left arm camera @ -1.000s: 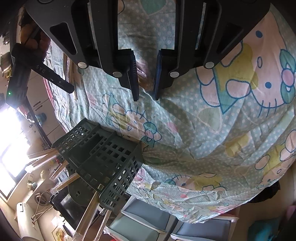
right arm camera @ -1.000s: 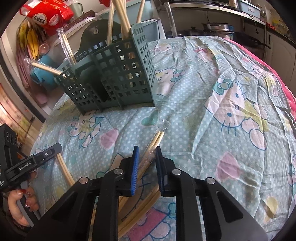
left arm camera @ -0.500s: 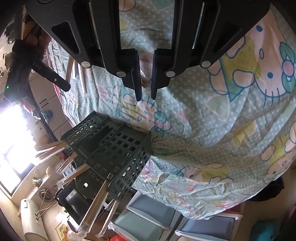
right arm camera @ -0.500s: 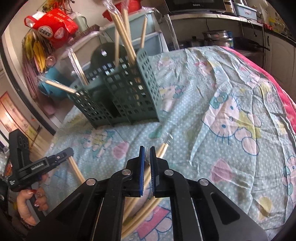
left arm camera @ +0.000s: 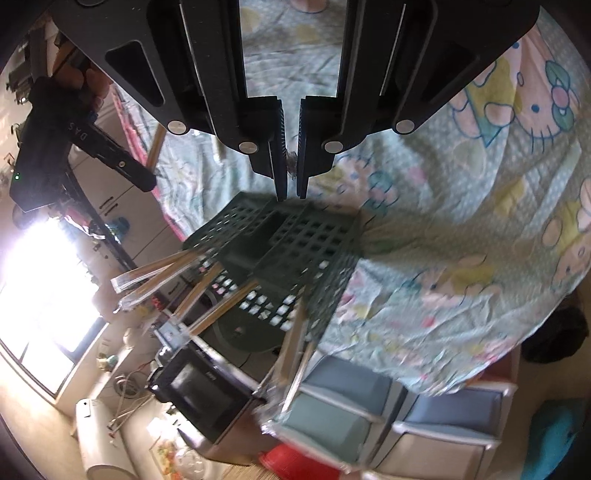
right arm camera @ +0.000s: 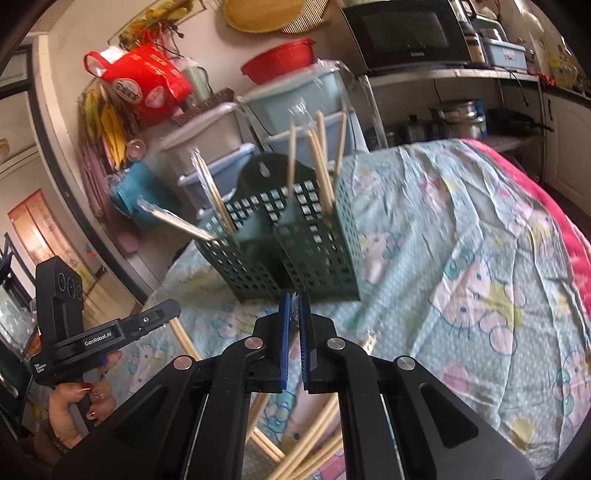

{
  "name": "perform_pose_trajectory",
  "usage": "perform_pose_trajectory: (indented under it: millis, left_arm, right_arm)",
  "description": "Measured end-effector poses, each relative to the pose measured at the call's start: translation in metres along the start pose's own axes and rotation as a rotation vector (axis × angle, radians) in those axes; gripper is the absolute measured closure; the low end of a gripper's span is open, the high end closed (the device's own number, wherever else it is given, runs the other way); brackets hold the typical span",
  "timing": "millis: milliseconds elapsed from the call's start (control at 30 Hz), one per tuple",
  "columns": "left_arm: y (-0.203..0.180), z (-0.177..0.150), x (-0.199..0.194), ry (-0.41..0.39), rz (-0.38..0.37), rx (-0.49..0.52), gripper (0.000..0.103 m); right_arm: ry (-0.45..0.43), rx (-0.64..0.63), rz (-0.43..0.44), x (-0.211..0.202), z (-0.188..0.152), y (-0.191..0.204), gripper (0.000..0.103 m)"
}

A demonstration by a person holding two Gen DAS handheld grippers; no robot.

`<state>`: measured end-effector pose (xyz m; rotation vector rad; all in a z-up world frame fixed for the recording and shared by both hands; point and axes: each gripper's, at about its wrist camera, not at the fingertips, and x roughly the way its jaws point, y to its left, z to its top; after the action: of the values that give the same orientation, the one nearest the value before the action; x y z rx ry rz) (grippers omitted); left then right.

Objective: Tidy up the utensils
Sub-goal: 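Lift and carry both held chopsticks over the green caddy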

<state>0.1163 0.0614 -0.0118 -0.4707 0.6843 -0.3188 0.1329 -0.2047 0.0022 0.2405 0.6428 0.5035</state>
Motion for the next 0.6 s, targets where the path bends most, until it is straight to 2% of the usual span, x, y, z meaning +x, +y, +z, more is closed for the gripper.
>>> perform_pose_trajectory:
  millis: [600]
  left_arm:
    - [-0.062,0.043,-0.011,-0.069,-0.121,0.121,0.101]
  right_arm:
    - [-0.155,-0.069,0.034,-0.036,0.047,0.022,0.099]
